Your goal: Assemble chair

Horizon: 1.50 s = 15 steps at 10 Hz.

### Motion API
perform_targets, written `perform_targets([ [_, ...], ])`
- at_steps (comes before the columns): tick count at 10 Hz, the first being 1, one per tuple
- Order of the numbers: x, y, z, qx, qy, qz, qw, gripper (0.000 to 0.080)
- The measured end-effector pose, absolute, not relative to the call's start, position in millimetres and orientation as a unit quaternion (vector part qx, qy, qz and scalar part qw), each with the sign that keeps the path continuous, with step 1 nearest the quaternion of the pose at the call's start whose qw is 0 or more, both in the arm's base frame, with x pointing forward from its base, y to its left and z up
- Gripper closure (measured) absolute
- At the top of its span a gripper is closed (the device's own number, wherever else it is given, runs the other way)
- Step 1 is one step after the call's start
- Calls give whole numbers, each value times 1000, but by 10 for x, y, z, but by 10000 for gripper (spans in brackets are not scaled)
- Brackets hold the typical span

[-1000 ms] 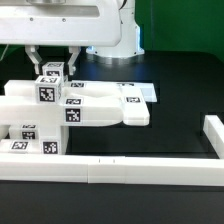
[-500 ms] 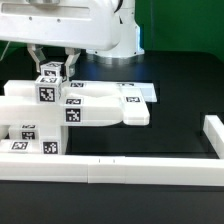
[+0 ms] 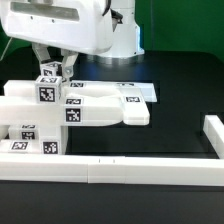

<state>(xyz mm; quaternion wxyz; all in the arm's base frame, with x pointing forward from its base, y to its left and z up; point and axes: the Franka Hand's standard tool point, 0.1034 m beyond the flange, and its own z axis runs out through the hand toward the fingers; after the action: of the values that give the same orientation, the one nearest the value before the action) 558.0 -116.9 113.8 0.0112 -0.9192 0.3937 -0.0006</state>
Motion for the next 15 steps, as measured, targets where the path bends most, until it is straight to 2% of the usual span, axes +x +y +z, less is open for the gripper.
perform_targets([
  [10,5586,-1138,1132,-782,623,3,14,515],
  [12,5586,-1139,1132,-785,619,3,15,515],
  [13,5586,-1138,1132,-791,612,3,15,487],
  [14,5586,-1138,1132,-791,612,3,15,310],
  [15,5585,-1140,1131,-807,590,3,14,310],
])
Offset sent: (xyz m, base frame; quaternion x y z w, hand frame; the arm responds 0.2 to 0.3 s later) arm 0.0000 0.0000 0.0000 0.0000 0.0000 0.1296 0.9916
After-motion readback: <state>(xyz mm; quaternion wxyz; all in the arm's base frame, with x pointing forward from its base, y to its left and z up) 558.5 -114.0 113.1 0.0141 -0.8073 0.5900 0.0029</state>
